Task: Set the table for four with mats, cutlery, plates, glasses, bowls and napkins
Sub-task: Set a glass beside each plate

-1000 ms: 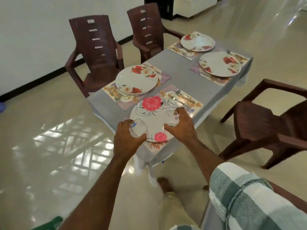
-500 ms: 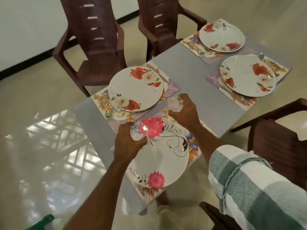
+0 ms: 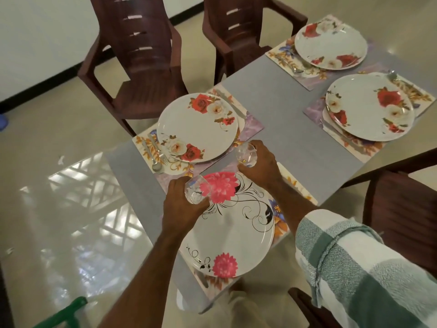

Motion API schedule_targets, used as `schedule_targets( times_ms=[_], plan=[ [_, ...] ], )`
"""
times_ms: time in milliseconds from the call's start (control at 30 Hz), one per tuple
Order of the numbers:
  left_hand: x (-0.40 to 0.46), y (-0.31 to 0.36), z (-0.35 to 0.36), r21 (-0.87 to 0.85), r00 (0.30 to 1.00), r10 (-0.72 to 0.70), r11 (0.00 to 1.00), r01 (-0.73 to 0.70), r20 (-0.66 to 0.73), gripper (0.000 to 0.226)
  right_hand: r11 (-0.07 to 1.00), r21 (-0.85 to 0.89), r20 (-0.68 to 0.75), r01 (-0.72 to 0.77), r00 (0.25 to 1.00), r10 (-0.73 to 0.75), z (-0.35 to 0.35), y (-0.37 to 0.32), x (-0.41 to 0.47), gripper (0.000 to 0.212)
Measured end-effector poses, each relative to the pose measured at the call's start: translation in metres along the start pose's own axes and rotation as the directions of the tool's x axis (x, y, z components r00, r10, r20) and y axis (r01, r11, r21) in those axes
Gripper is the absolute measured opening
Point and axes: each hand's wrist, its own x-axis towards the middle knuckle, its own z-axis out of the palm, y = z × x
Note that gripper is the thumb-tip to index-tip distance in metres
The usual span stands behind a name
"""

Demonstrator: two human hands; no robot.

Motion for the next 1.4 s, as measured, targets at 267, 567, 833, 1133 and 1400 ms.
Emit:
schedule_targets(
  times_ms=[267,567,833,1133,1400],
  plan=[
    [0.0,-0.005,-0.006,0.007,1.0,0.012,1.0,-0.012,0.009,0.081,0.999,0.027,0.049,-0.038,0.998,0.037,0.001,0.003,0.001,0.084],
    [0.004,-0.024,-0.028,-0.007,0.993,0.115,0.993,-0.115,0.004,0.08,0.973,-0.228,-0.206,0.02,0.976,-0.068,0.002,-0.021,-0.03,0.084],
    [0.014,-0.063,-0.091,-0.054,0.975,0.223,0.974,-0.222,0.016,0.078,0.949,-0.261,-0.077,0.177,0.976,-0.204,0.06,-0.089,-0.078,0.074],
    [0.079,-0.156,-0.202,-0.139,0.887,0.39,0.92,-0.366,0.248,0.073,0.954,0.008,0.181,0.298,0.938,-0.295,0.202,-0.191,-0.106,0.09],
    [0.144,-0.186,-0.26,-0.178,0.733,0.509,0.856,-0.485,0.452,0.078,0.972,0.004,-0.028,0.236,0.971,-0.235,0.269,-0.271,-0.095,0.074]
  ],
)
